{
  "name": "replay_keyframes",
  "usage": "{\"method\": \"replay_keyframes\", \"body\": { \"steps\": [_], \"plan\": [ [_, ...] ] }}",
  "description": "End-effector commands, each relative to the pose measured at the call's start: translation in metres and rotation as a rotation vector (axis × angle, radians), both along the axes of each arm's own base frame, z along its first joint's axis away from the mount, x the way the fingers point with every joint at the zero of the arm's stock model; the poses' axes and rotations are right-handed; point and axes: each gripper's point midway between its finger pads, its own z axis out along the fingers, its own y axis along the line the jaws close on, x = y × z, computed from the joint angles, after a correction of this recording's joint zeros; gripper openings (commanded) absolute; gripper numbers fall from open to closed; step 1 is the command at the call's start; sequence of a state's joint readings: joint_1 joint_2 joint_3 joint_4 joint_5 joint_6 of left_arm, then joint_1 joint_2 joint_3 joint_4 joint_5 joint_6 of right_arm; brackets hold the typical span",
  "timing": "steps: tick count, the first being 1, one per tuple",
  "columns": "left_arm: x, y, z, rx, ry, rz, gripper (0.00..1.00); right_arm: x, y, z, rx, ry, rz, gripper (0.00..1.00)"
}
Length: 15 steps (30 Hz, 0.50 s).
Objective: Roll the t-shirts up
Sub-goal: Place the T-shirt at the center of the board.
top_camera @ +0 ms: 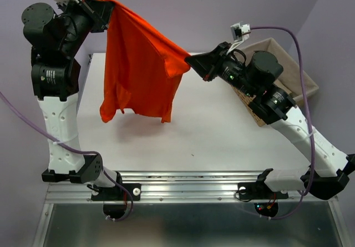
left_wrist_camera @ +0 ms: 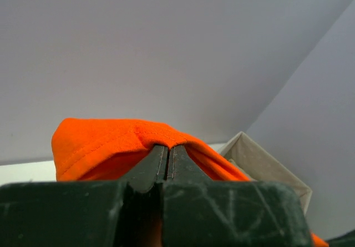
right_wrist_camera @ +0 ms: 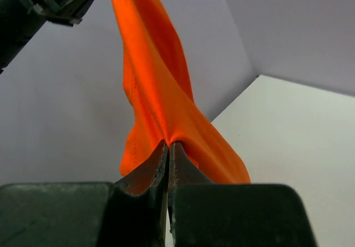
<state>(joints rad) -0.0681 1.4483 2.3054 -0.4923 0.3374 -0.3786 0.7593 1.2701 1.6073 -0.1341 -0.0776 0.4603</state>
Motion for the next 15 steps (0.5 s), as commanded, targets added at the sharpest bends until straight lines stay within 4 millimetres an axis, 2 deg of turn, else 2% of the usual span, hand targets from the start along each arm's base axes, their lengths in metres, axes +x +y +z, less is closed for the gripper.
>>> {"method": "replay_keyframes", "body": {
  "steps": [1, 2, 3, 4, 5, 6, 7, 8, 9, 10, 11, 12, 13, 14, 15],
  "plan": [
    [0.046, 0.031, 0.024, -0.034, -0.123, 0.159, 0.00, -0.010, 0.007, -0.008, 0.085, 0.073, 0.096, 0.01],
    [0.057, 0.030, 0.018, -0.035, -0.106, 0.157, 0.00, -0.004, 0.009, -0.025, 0.083, 0.117, 0.078, 0.01],
    [0.069, 0.029, 0.010, -0.035, -0.084, 0.154, 0.00, -0.002, 0.006, -0.031, 0.087, 0.135, 0.058, 0.01],
    [0.092, 0.023, -0.007, -0.033, -0.046, 0.130, 0.00, 0.004, 0.003, -0.041, 0.094, 0.162, 0.017, 0.01],
    [0.104, 0.019, -0.017, -0.028, -0.025, 0.121, 0.00, 0.011, 0.002, -0.064, 0.068, 0.206, -0.017, 0.01],
    [0.116, 0.010, -0.027, -0.023, -0.004, 0.101, 0.00, 0.015, -0.002, -0.075, 0.062, 0.230, -0.050, 0.01],
    [0.129, 0.010, -0.038, -0.017, 0.016, 0.102, 0.00, 0.020, -0.005, -0.088, 0.049, 0.255, -0.086, 0.01],
    [0.153, -0.002, -0.061, -0.009, 0.063, 0.083, 0.00, 0.030, -0.015, -0.104, 0.046, 0.295, -0.168, 0.01],
    [0.164, -0.010, -0.072, -0.003, 0.083, 0.070, 0.00, 0.034, -0.020, -0.129, 0.017, 0.334, -0.211, 0.01],
    [0.174, -0.017, -0.084, 0.004, 0.104, 0.068, 0.00, 0.038, -0.025, -0.144, 0.000, 0.356, -0.254, 0.01],
    [0.192, -0.033, -0.107, 0.025, 0.144, 0.047, 0.00, 0.047, -0.038, -0.159, -0.002, 0.392, -0.347, 0.01],
    [0.201, -0.042, -0.120, 0.034, 0.165, 0.035, 0.00, 0.050, -0.045, -0.173, -0.015, 0.414, -0.395, 0.01],
    [0.221, -0.051, -0.155, 0.050, 0.239, 0.023, 0.01, 0.052, -0.054, -0.196, -0.043, 0.440, -0.448, 0.01],
    [0.224, -0.062, -0.160, 0.060, 0.246, -0.002, 0.30, 0.056, -0.067, -0.208, -0.042, 0.462, -0.527, 0.01],
    [0.231, -0.068, -0.174, 0.071, 0.276, -0.019, 0.52, 0.057, -0.072, -0.218, -0.052, 0.476, -0.557, 0.04]
  ]
}}
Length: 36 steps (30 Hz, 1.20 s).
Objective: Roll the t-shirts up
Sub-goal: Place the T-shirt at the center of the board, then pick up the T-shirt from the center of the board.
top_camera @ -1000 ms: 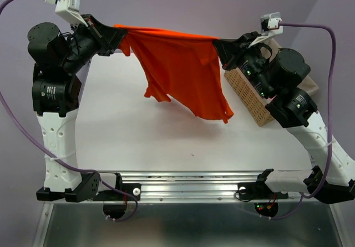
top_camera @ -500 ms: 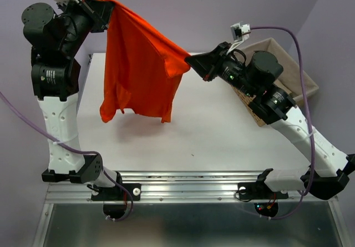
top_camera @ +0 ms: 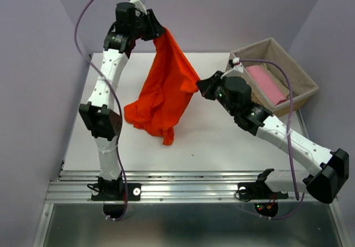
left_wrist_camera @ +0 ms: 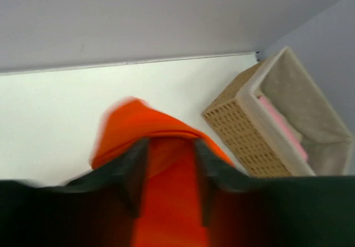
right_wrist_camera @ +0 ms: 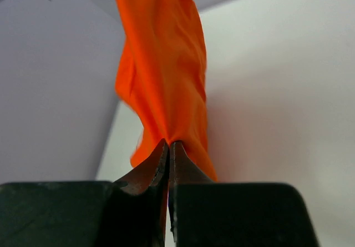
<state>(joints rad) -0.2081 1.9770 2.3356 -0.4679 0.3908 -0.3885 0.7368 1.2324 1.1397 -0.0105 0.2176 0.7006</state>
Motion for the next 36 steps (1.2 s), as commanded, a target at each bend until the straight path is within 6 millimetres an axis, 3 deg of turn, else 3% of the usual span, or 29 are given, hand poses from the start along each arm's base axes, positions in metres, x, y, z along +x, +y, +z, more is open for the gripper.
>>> {"method": "replay_keyframes", "body": {
  "steps": [1, 2, 5, 10, 12, 13, 14, 16, 17, 21, 26, 30, 34, 36],
  "plan": [
    [0.048, 0.024, 0.026, 0.046, -0.179, 0.142, 0.67, 0.004, -0.057, -0.053, -0.095, 0.117, -0.263, 0.16],
    [0.053, 0.018, 0.001, 0.068, -0.118, 0.124, 0.88, 0.005, -0.063, -0.069, -0.130, 0.144, -0.278, 0.49],
    [0.044, 0.014, -0.026, 0.124, -0.047, 0.111, 0.91, 0.001, -0.061, -0.088, -0.223, 0.183, -0.243, 0.66],
    [0.009, 0.049, -0.049, 0.217, 0.023, 0.246, 0.86, -0.006, -0.029, -0.133, -0.395, 0.269, -0.020, 0.72],
    [-0.019, 0.066, -0.067, 0.252, 0.074, 0.289, 0.83, -0.017, -0.008, -0.159, -0.446, 0.331, 0.116, 0.77],
    [-0.035, 0.081, -0.059, 0.252, 0.065, 0.334, 0.82, -0.023, 0.000, -0.167, -0.461, 0.343, 0.159, 0.78],
    [-0.045, 0.093, -0.097, 0.274, 0.157, 0.376, 0.80, -0.030, 0.010, -0.174, -0.482, 0.346, 0.207, 0.82],
    [-0.064, 0.107, -0.120, 0.268, 0.220, 0.405, 0.79, -0.047, 0.033, -0.192, -0.526, 0.363, 0.289, 0.86],
    [-0.083, 0.118, -0.147, 0.264, 0.286, 0.424, 0.79, -0.052, 0.041, -0.196, -0.531, 0.368, 0.324, 0.89],
    [-0.121, 0.124, -0.210, 0.220, 0.427, 0.398, 0.91, -0.064, 0.070, -0.216, -0.536, 0.399, 0.411, 0.93],
    [-0.149, 0.133, -0.288, 0.234, 0.590, 0.463, 0.95, -0.068, 0.094, -0.231, -0.552, 0.415, 0.446, 0.94],
    [-0.154, 0.148, -0.318, 0.259, 0.638, 0.548, 0.95, -0.072, 0.110, -0.245, -0.497, 0.467, 0.485, 0.95],
    [-0.147, 0.135, -0.335, 0.223, 0.668, 0.487, 0.90, -0.076, 0.116, -0.258, -0.467, 0.508, 0.492, 0.90],
    [-0.145, 0.129, -0.351, 0.216, 0.720, 0.461, 0.84, -0.077, 0.119, -0.263, -0.456, 0.520, 0.500, 0.83]
  ]
}}
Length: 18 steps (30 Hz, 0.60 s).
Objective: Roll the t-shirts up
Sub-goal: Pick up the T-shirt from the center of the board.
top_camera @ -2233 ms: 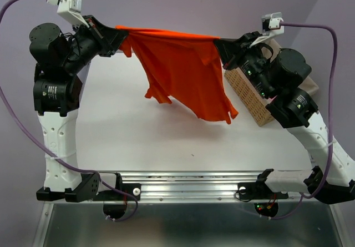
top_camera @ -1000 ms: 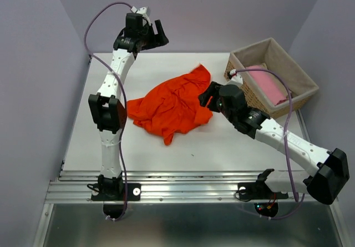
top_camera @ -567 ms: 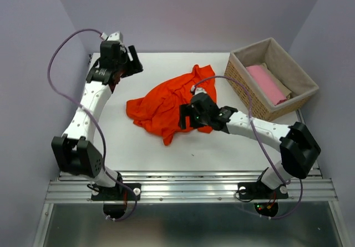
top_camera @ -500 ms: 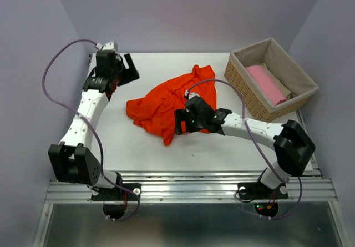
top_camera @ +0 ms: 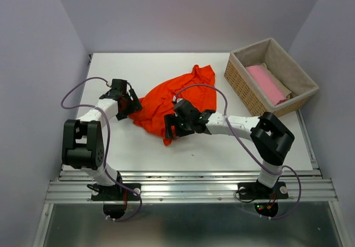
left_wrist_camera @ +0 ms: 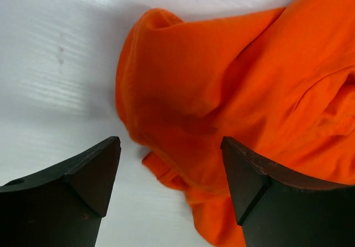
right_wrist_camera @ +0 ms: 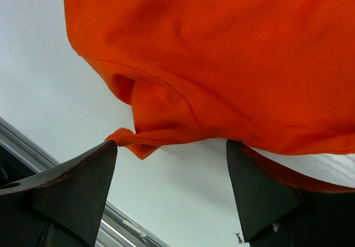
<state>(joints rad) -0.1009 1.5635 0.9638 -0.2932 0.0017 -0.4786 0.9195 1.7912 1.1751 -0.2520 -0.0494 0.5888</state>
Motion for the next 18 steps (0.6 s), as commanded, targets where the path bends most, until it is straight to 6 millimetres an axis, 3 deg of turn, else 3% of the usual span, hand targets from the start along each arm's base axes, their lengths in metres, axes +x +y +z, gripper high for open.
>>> {"method": "replay_keyframes", "body": {
  "steps": [1, 2, 5, 7, 8, 9, 10, 11, 13, 14, 16, 17, 18],
  "plan": [
    [0.026, -0.011, -0.005, -0.059, -0.039, 0.000, 0.80, 0.003, 0.024, 0.010, 0.099, 0.009, 0.003, 0.81],
    [0.027, -0.012, -0.012, -0.062, -0.022, -0.001, 0.75, 0.003, 0.024, 0.006, 0.093, 0.015, 0.001, 0.76],
    [0.034, -0.013, -0.008, -0.066, -0.037, 0.005, 0.47, 0.005, 0.025, 0.001, 0.086, 0.017, -0.003, 0.59],
    [0.037, -0.010, -0.001, -0.054, -0.046, 0.003, 0.02, 0.005, 0.026, 0.000, 0.087, 0.019, 0.002, 0.39],
    [0.039, -0.009, 0.002, -0.045, -0.042, 0.002, 0.00, 0.006, 0.028, 0.001, 0.092, 0.018, 0.007, 0.29],
    [0.049, -0.008, 0.017, -0.037, -0.074, 0.001, 0.00, 0.000, 0.032, 0.003, 0.100, 0.022, 0.027, 0.13],
    [0.051, -0.005, 0.023, -0.018, -0.080, 0.003, 0.00, 0.000, 0.033, 0.005, 0.107, 0.020, 0.036, 0.08],
    [0.062, -0.005, 0.045, -0.021, -0.132, 0.002, 0.00, -0.003, 0.038, 0.015, 0.137, 0.017, 0.065, 0.01],
    [0.070, 0.006, 0.069, 0.031, -0.181, 0.030, 0.00, -0.010, 0.045, 0.027, 0.176, 0.009, 0.109, 0.01],
    [0.083, 0.007, 0.097, 0.029, -0.248, 0.035, 0.00, -0.016, 0.050, 0.034, 0.200, 0.004, 0.137, 0.01],
    [0.091, 0.009, 0.120, 0.033, -0.285, 0.035, 0.00, -0.026, 0.060, 0.054, 0.266, -0.013, 0.198, 0.01],
    [0.105, 0.008, 0.148, 0.031, -0.347, 0.034, 0.00, -0.033, 0.067, 0.064, 0.302, -0.019, 0.233, 0.01],
    [0.110, 0.007, 0.160, 0.028, -0.370, 0.030, 0.00, -0.038, 0.071, 0.071, 0.322, -0.024, 0.251, 0.01]
  ]
}}
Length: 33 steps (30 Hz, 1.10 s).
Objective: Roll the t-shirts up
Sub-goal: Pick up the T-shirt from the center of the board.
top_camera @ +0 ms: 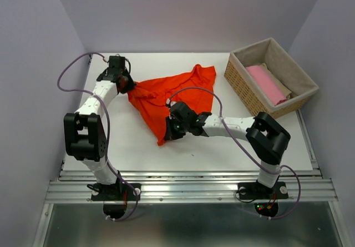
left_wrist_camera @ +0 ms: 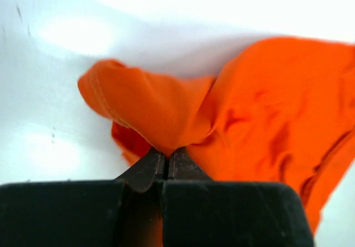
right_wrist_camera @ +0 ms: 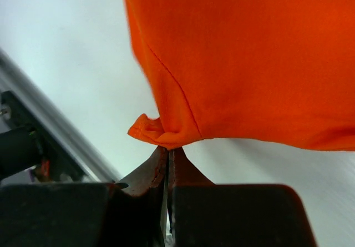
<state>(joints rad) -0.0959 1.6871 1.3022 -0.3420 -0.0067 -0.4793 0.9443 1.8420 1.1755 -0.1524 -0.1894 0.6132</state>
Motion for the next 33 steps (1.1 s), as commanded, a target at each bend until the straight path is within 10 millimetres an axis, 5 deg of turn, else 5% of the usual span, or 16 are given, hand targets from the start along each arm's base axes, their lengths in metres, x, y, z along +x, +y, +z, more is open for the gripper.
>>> {"method": "replay_keyframes", "body": {
  "steps": [1, 6, 7, 8, 9, 10, 11, 16, 17, 19, 20, 21, 26, 29, 33],
  "plan": [
    [0.037, 0.009, 0.112, 0.030, -0.243, 0.012, 0.00, -0.018, 0.040, 0.077, 0.235, -0.090, 0.146, 0.01],
    [0.065, 0.004, 0.146, 0.024, -0.302, -0.009, 0.00, -0.025, 0.046, 0.070, 0.245, -0.061, 0.159, 0.01],
    [0.073, 0.001, 0.131, 0.021, -0.266, -0.026, 0.00, -0.024, 0.046, 0.063, 0.232, -0.049, 0.153, 0.09],
    [0.077, 0.000, 0.126, 0.025, -0.247, -0.035, 0.09, -0.024, 0.045, 0.059, 0.221, -0.041, 0.147, 0.27],
    [0.086, -0.005, 0.135, 0.019, -0.260, -0.066, 0.46, -0.024, 0.043, 0.055, 0.206, -0.035, 0.137, 0.57],
    [0.088, -0.010, 0.104, 0.014, -0.157, -0.096, 0.62, -0.023, 0.042, 0.054, 0.197, -0.038, 0.132, 0.62],
    [0.095, -0.012, 0.119, 0.019, -0.173, -0.101, 0.75, -0.022, 0.037, 0.053, 0.176, -0.042, 0.121, 0.66],
    [0.084, -0.012, 0.108, 0.119, -0.127, -0.074, 0.79, 0.013, 0.002, 0.049, 0.039, -0.140, -0.064, 0.66],
    [0.080, -0.009, 0.130, 0.118, -0.189, -0.055, 0.78, 0.018, -0.004, 0.048, 0.027, -0.142, -0.086, 0.66],
    [0.061, 0.004, 0.114, 0.155, -0.153, -0.009, 0.75, 0.029, -0.021, 0.044, -0.014, -0.148, -0.142, 0.65],
    [0.049, 0.009, 0.130, 0.160, -0.186, 0.017, 0.73, 0.030, -0.024, 0.044, -0.026, -0.154, -0.149, 0.65],
    [0.034, 0.015, 0.112, 0.174, -0.141, 0.033, 0.72, 0.037, -0.032, 0.041, -0.053, -0.168, -0.176, 0.65],
    [-0.028, 0.049, 0.090, 0.186, -0.098, 0.150, 0.66, 0.048, -0.034, 0.040, -0.068, -0.174, -0.189, 0.65],
    [-0.072, 0.072, 0.025, 0.140, 0.052, 0.220, 0.63, 0.051, -0.025, 0.041, -0.057, -0.173, -0.172, 0.65],
    [-0.101, 0.093, -0.019, 0.042, 0.126, 0.302, 0.66, 0.054, -0.020, 0.045, -0.048, -0.179, -0.164, 0.65]
  ]
}}
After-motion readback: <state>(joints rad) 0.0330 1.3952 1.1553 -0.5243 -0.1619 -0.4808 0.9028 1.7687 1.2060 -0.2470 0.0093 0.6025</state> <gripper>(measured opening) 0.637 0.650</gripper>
